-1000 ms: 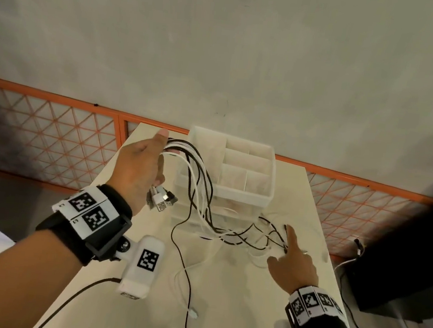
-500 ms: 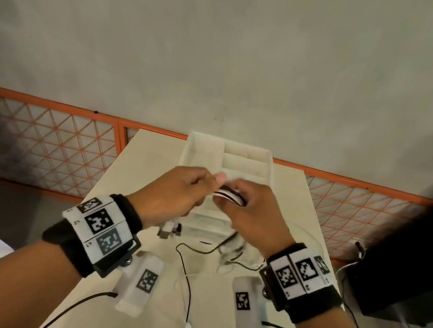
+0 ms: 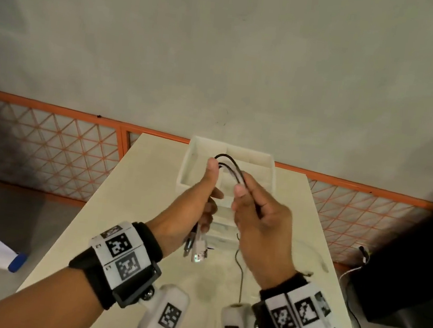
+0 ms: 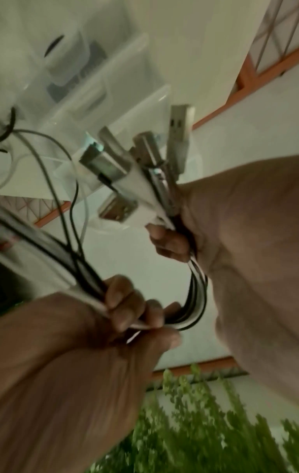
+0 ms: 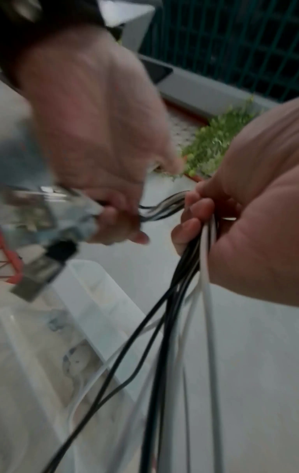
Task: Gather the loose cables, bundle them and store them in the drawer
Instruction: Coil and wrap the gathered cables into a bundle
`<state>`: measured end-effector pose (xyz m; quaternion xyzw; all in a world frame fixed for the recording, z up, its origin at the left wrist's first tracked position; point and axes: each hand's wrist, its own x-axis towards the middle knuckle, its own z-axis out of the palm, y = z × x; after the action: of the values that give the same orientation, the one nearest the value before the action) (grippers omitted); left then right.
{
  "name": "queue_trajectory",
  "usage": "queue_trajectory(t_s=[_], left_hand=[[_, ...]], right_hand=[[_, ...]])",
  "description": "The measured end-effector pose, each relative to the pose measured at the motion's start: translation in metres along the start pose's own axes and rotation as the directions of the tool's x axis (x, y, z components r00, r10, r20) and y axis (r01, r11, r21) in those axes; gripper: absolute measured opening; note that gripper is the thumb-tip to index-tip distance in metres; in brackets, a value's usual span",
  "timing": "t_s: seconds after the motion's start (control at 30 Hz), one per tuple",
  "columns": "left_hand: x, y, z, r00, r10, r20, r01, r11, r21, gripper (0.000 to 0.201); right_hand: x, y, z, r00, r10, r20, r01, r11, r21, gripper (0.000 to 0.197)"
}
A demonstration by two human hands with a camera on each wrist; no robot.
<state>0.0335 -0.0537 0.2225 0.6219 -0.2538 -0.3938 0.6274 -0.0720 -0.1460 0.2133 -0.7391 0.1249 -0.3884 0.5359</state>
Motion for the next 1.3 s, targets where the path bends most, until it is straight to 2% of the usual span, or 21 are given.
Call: queue_trajectory(t_s=[0.03,0.07,0.1,0.17,0.27,0.37,0.43,0.5,0.57,0.6,0.7,0.8,0.87,0.93,0.97,1.07,1.13,1.2,1.27,1.3], left_hand=[[-0.001,0.000,0.006,0.997,0.022,0.079,-0.023,1.000,0.011,0.096],[-0.003,0.002,0.010,0.990,0.048,0.134,-0.050,0.999,0.014,0.093],[-0.006,0.004,0.014,0.988,0.057,0.142,-0.060,0.998,0.013,0.080],[-0.006,0.005,0.015,0.998,0.018,0.067,-0.015,0.999,-0.033,0.047],[-0.003,-0.001,0.003,1.000,-0.027,-0.016,0.026,0.995,-0.095,0.036],[-0.003,-0.003,-0.005,1.000,-0.014,-0.007,0.014,1.000,0.014,0.031],[-0.006,-0.001,-0.006,1.000,-0.004,0.018,0.002,0.996,0.088,0.031],[-0.008,0.001,-0.004,0.996,0.002,0.088,-0.021,0.978,0.207,0.029],[-0.011,0.003,-0.002,0.990,0.001,0.141,-0.040,0.961,0.273,0.022],[-0.011,0.004,-0.002,0.989,-0.003,0.146,-0.037,0.962,0.271,0.019],[-0.010,0.001,-0.005,0.985,-0.001,0.172,-0.044,0.965,0.260,0.020],[-0.010,-0.002,-0.003,0.981,0.031,0.189,-0.082,0.960,0.266,0.034],[-0.010,-0.003,0.000,0.984,0.041,0.175,-0.093,0.949,0.302,0.038],[-0.012,-0.001,0.003,0.987,0.059,0.153,-0.107,0.936,0.335,0.037],[-0.011,0.000,0.004,0.985,0.064,0.161,-0.117,0.931,0.347,0.032],[-0.013,-0.001,0.004,0.986,0.039,0.160,-0.089,0.944,0.319,0.004],[-0.010,-0.005,0.003,0.991,0.056,0.124,-0.091,0.952,0.293,0.020],[-0.008,-0.006,-0.001,0.992,0.112,0.065,-0.126,0.948,0.292,0.020],[-0.003,-0.004,-0.010,0.992,0.127,-0.020,-0.118,0.961,0.249,0.024],[-0.001,-0.001,-0.016,0.991,0.131,-0.035,-0.122,0.973,0.198,0.031]], right_hand=[[-0.005,0.003,0.006,0.999,-0.048,0.006,0.048,0.997,-0.055,0.028],[-0.011,0.006,0.013,0.996,-0.080,0.028,0.083,0.991,-0.102,0.032],[-0.016,0.009,0.018,0.993,-0.102,0.054,0.109,0.983,-0.149,0.035],[-0.026,0.016,0.022,0.988,-0.119,0.101,0.138,0.969,-0.206,0.032],[-0.033,0.017,0.016,0.975,-0.095,0.201,0.137,0.969,-0.205,0.021],[-0.023,0.006,-0.001,0.978,-0.155,0.141,0.189,0.944,-0.270,0.028],[-0.009,-0.007,-0.009,0.975,-0.193,0.115,0.221,0.910,-0.350,0.049],[0.004,-0.018,-0.012,0.946,-0.212,0.243,0.293,0.881,-0.372,0.071],[0.011,-0.022,-0.011,0.903,-0.200,0.380,0.350,0.855,-0.383,0.063],[0.014,-0.022,-0.009,0.893,-0.191,0.406,0.362,0.842,-0.400,0.056],[0.016,-0.018,-0.007,0.902,-0.203,0.381,0.380,0.790,-0.480,0.044],[0.014,-0.017,-0.005,0.903,-0.204,0.378,0.390,0.759,-0.522,0.045],[0.014,-0.018,-0.002,0.883,-0.180,0.432,0.394,0.785,-0.478,0.055],[0.014,-0.018,0.001,0.861,-0.150,0.485,0.375,0.832,-0.409,0.061],[0.015,-0.017,0.001,0.870,-0.132,0.476,0.350,0.845,-0.404,0.058],[0.017,-0.016,0.000,0.940,-0.063,0.336,0.220,0.864,-0.454,0.040],[0.016,-0.015,0.001,0.969,-0.030,0.246,0.140,0.884,-0.445,0.036],[0.013,-0.014,0.002,0.984,0.006,0.177,0.064,0.920,-0.386,0.036],[0.009,-0.009,-0.002,0.966,0.110,0.234,-0.046,0.964,-0.262,0.052],[0.006,-0.005,-0.005,0.924,0.177,0.338,-0.105,0.970,-0.220,0.067]])
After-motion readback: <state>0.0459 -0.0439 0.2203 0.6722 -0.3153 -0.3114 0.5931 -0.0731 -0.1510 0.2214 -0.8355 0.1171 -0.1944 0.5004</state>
